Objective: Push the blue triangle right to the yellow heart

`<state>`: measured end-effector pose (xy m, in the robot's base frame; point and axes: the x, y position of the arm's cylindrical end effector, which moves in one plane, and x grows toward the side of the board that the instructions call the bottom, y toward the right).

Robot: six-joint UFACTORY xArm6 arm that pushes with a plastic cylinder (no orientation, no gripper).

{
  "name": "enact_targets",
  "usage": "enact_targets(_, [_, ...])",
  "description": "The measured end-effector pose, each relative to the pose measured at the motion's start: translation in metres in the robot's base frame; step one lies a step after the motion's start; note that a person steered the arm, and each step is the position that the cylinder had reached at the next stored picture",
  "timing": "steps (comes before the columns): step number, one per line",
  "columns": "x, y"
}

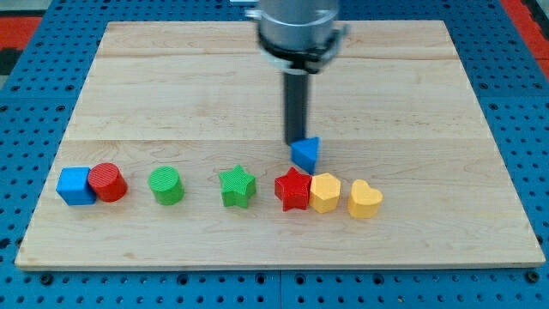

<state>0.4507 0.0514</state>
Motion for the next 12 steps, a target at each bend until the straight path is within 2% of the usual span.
enact_targets(1, [-0.006,-0.011])
enact_targets(2, [-0.010,-0.055])
enact_targets(3, [0.029,-0.031])
enact_targets(5, [0.038,0.061])
enact_targets(8, [0.017,0.070])
enact_targets(10, [0.058,0.130])
enact_targets(12, [0.050,0.126])
